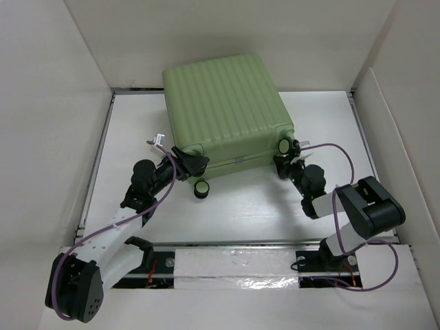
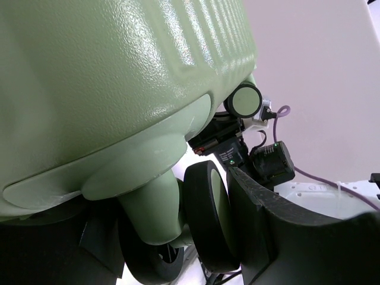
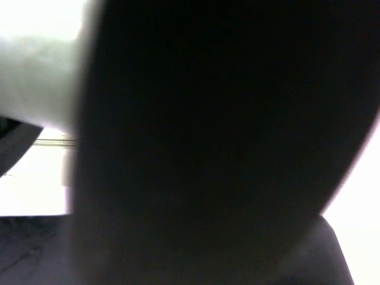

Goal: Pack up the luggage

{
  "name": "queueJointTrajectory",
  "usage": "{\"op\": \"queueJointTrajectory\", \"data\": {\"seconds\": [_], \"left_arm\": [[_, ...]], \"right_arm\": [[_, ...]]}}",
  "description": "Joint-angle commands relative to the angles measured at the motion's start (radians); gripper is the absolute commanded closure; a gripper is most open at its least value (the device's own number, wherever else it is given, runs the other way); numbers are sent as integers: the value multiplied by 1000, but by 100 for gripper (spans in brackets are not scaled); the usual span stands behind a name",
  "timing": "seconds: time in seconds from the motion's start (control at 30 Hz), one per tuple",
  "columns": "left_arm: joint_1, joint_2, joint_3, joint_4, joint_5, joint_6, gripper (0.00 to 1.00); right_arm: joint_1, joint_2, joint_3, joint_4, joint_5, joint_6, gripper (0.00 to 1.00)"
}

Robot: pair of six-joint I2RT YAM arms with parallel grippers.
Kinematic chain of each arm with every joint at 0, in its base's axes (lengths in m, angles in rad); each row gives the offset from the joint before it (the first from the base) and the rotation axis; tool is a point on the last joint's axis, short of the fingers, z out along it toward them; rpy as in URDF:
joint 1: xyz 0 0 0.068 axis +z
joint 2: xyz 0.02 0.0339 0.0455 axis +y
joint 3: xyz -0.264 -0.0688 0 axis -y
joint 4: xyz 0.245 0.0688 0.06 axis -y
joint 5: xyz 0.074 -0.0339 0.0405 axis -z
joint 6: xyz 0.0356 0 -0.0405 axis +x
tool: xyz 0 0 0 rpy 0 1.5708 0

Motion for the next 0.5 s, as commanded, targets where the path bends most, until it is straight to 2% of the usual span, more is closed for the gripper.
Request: {"op": "queueJointTrajectory", "data": {"seconds": [0.0,0.13,0.3,0.47], "left_arm": [[-23,-63,30,288,119,73,100],[-23,-34,26,331,117,56,100],[-23,18,66,394,116,24,100],[-52,133,157,472,131,-33,100]], "right_arm": [[58,-14,56,494,-23,-41,100],[216,-40,61,431,41,-92,100],[504,-88,93,234,187,-138,100],[729,-27,230,70,222,-199,100]]}}
